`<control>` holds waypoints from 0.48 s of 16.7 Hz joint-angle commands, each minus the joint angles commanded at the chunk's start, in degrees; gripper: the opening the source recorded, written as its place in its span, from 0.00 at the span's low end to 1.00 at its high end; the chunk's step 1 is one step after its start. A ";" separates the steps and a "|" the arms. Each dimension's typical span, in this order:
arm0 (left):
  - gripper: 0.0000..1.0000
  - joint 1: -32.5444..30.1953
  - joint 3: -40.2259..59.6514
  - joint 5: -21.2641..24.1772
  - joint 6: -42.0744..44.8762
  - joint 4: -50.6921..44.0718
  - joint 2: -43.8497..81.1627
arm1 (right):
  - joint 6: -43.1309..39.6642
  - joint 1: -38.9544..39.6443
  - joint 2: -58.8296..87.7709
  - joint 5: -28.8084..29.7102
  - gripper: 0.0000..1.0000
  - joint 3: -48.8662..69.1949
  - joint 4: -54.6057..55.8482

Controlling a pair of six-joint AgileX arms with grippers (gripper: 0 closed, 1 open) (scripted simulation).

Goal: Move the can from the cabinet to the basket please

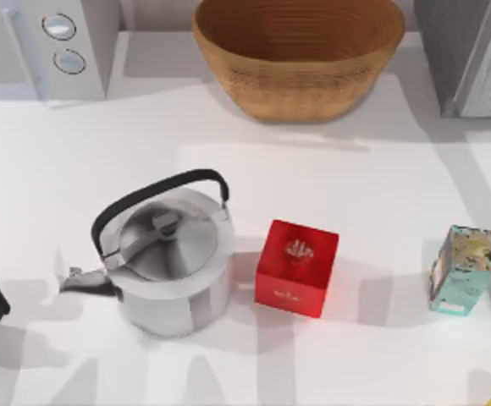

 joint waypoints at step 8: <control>1.00 0.00 0.00 0.00 0.00 0.00 0.00 | 0.05 1.00 -2.14 0.76 0.00 -0.94 -1.29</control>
